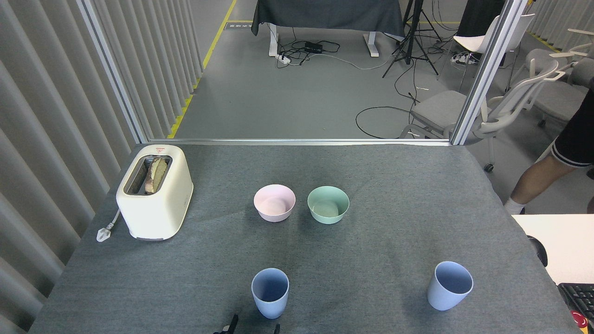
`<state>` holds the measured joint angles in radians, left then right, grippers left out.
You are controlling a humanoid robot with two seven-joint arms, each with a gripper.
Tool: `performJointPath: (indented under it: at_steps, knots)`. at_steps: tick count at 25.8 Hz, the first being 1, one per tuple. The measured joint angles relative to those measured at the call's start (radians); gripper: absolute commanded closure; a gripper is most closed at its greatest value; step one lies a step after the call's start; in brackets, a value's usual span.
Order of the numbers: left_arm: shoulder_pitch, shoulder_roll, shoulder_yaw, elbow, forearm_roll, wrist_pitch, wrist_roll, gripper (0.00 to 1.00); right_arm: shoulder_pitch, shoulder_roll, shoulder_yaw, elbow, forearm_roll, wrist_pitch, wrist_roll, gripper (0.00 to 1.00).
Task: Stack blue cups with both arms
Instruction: 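Withdraw the left gripper from the placed cup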
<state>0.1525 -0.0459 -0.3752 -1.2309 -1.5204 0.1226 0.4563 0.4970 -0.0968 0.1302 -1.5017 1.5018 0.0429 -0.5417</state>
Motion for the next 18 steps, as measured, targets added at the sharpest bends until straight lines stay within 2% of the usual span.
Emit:
performJointPath:
  at_steps: [8, 10, 13, 18]
  knots:
    - [0.202, 0.091, 0.117, -0.234, 0.047, 0.0, -0.004, 0.0, 0.002, -0.002, -0.019, 0.0, -0.001, 0.001, -0.003, 0.0]
    - [0.241, 0.111, 0.154, -0.281, 0.076, -0.002, -0.004, 0.0, 0.002, -0.003, -0.046, 0.0, 0.001, 0.001, 0.038, 0.0]
    - [0.283, 0.131, 0.199, -0.319, 0.103, -0.003, -0.004, 0.0, -0.006, -0.013, -0.093, 0.0, 0.003, -0.002, 0.114, 0.0]
    - [0.308, 0.143, 0.231, -0.333, 0.116, -0.004, -0.004, 0.0, -0.073, -0.063, -0.138, 0.02, 0.001, -0.003, 0.18, 0.0]
